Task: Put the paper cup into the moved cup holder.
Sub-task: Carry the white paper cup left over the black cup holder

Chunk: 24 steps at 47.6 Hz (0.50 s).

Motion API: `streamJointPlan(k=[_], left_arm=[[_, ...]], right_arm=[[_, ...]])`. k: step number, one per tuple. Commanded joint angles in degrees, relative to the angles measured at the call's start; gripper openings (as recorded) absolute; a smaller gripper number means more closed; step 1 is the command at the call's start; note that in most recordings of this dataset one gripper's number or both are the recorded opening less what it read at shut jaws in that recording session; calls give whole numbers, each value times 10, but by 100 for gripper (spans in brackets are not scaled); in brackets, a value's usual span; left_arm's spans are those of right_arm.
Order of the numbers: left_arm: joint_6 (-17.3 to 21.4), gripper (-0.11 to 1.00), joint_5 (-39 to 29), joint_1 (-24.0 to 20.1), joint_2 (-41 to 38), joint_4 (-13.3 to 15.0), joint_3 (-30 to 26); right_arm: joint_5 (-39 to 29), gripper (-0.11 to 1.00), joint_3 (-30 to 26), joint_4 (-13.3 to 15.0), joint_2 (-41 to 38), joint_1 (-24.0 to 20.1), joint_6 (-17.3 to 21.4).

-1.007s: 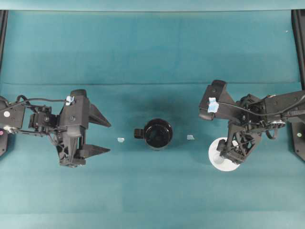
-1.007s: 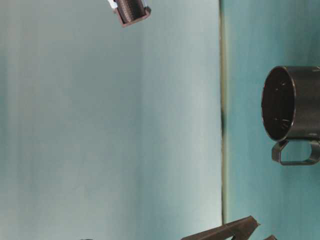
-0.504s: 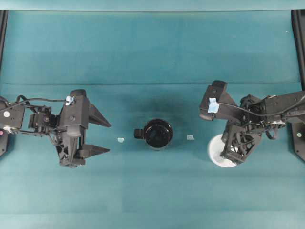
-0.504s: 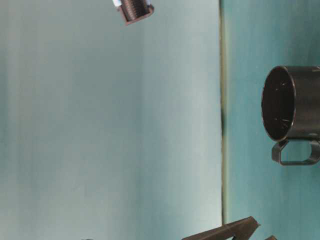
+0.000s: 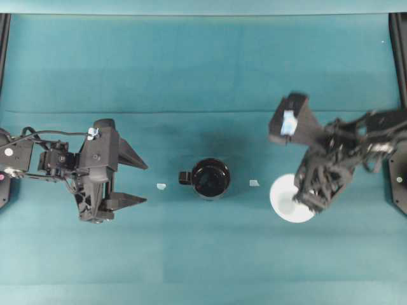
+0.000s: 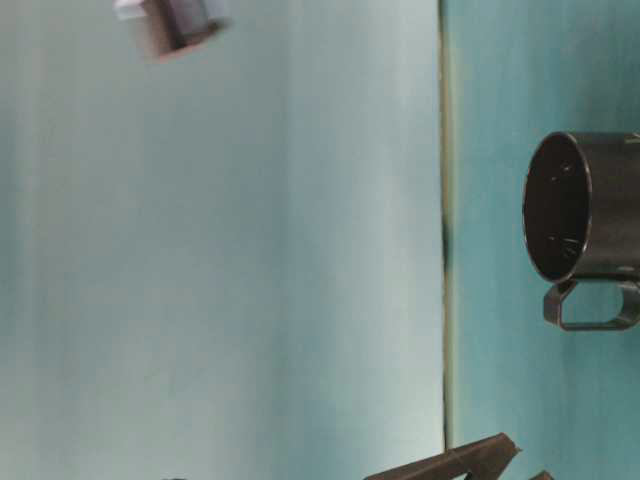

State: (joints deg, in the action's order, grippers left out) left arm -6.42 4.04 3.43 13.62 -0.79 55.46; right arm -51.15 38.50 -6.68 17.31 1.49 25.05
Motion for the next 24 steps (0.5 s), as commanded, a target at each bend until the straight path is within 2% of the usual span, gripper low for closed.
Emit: streamJointPlan(k=[1,7,16,24], left_arm=[[0,87,3,1,6,0,-6],[0,87,3,1,6,0,-5],[-1,87,3,0,6,-1,-5],[-1,87,3,1,6,-1,-5]], right_arm=[[-32,-8,-58,-2,16,14,5],[-57,-8,-107,-2,2,25,4],[-60,-8,-172,0,-55,25,0],[-53,-8,-214,30,-99,25,-1]])
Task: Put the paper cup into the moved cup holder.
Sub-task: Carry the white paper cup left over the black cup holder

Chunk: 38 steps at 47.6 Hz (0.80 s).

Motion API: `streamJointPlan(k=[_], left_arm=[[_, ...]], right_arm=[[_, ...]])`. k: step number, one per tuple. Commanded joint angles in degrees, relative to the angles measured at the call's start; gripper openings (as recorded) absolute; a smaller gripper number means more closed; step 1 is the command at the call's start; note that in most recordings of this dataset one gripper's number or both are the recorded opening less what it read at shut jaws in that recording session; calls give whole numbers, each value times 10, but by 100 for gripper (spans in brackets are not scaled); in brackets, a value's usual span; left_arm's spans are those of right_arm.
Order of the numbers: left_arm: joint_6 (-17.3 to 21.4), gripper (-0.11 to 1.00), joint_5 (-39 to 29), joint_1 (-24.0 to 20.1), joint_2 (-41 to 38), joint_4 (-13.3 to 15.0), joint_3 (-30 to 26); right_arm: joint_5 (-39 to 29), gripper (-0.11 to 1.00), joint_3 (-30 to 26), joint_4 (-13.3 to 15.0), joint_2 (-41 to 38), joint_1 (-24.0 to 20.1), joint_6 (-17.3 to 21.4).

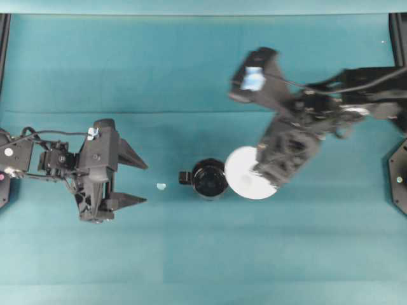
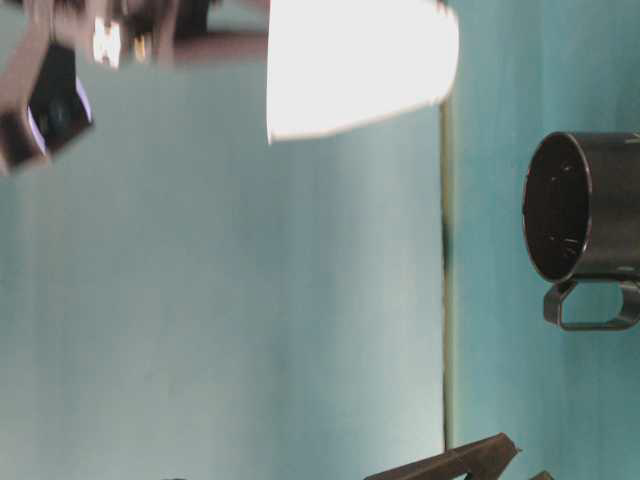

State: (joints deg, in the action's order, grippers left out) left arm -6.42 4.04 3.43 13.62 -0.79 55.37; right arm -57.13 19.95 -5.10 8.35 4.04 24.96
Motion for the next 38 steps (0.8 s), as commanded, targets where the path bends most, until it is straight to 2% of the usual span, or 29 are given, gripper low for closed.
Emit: streamJointPlan(k=[1,38], left_arm=[[-1,87,3,1,6,0,-4],[-1,87,3,1,6,-1,-4]], right_arm=[[9,-8,-31,16,-14,1,0],[86,-8,-48,33,-137,9,2]])
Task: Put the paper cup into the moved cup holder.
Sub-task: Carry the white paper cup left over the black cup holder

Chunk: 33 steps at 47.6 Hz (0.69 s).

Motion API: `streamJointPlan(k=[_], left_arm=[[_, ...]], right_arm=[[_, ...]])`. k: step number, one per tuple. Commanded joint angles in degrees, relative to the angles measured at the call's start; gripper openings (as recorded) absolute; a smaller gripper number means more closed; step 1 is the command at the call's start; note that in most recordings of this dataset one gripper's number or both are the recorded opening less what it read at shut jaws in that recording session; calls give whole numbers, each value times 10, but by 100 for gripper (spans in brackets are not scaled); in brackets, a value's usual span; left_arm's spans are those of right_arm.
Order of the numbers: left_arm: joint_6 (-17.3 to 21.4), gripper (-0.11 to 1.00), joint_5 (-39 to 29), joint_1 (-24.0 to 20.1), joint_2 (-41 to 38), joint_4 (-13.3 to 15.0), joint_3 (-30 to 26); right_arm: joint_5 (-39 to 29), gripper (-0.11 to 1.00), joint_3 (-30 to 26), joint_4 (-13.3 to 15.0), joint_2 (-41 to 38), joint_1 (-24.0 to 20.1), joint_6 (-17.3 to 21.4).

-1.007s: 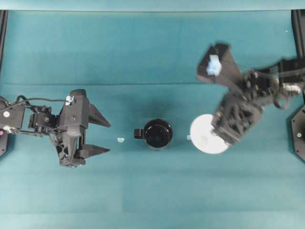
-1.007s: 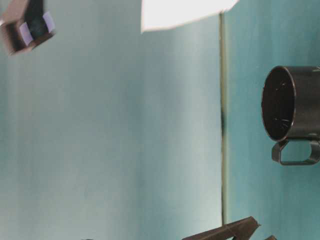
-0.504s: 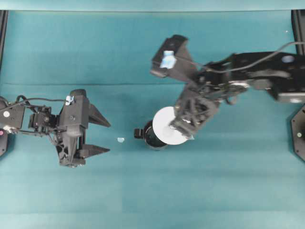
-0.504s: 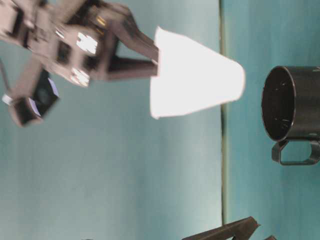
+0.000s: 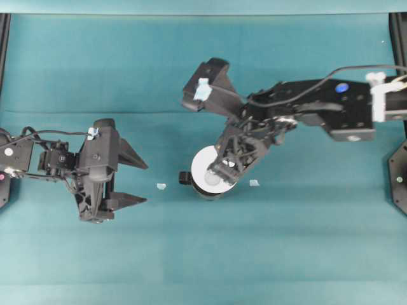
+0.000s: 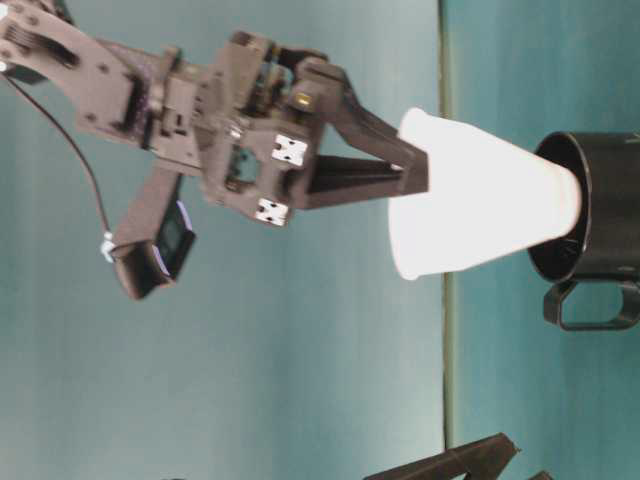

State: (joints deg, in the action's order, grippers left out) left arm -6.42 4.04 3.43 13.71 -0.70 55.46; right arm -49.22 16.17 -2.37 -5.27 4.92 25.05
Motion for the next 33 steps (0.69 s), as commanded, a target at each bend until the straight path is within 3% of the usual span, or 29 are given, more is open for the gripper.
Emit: streamJointPlan(k=[1,33], left_arm=[[-1,87,3,1,6,-1,-5],[-1,87,3,1,5,-2,-6]], right_arm=[[7,-8,-11,6,-2,-1,1],[29,-8,-8,9,-29,1,-4]])
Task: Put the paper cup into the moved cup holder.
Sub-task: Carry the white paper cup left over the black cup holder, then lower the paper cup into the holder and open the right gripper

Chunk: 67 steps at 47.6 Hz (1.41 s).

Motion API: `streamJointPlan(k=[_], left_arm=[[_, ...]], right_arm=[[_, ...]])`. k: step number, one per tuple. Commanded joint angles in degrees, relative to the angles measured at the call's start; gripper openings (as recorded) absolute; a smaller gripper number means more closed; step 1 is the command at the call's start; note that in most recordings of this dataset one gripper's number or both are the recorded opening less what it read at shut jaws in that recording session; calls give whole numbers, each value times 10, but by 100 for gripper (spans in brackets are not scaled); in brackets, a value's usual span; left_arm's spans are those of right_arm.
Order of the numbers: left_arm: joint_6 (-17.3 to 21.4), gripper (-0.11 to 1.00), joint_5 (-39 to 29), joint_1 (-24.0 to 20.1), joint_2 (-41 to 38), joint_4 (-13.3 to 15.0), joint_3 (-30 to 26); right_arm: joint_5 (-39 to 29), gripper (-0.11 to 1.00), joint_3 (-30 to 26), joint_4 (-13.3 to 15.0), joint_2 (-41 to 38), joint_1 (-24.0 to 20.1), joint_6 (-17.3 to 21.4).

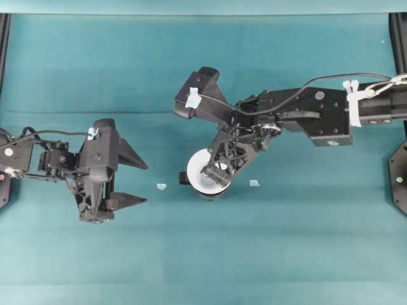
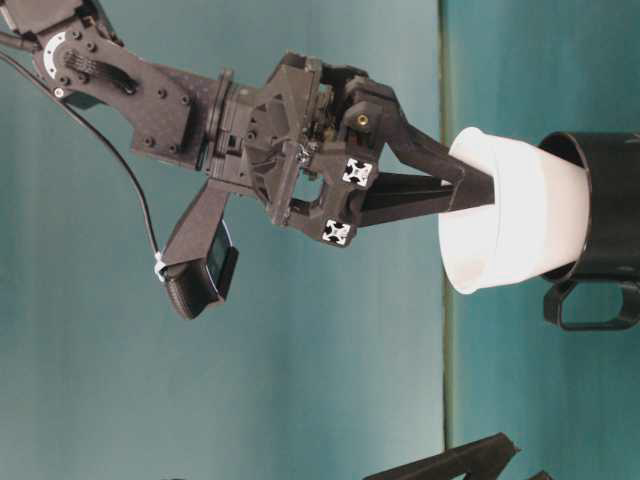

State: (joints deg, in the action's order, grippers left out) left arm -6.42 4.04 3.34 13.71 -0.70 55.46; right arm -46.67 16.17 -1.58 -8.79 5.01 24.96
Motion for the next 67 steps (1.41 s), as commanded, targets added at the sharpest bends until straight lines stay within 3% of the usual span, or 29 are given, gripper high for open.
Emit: streamJointPlan(k=[1,22,34,41,49,53,67], left_arm=[[-1,87,3,2,5,-1,-6],[-1,87,3,1,4,-2,-7],[-1,87,3,2,4,-1,-7],[0,87,3,2,4,-1,-7],[0,87,3,2,4,-2,-7],[0,87,3,2,4,-1,-7],[0,87,3,2,4,-1,-7]], right_arm=[[4,-8,-8,2,6,0,-3],[1,-7,-7,-5,6,0,-3],[1,2,-6,-6,8,0,-4],[1,23,-4,-6,9,0,-4],[4,71,-4,-5,11,0,-3],[4,89,-4,-3,12,0,-4],[4,86,-4,-1,19,0,-4]])
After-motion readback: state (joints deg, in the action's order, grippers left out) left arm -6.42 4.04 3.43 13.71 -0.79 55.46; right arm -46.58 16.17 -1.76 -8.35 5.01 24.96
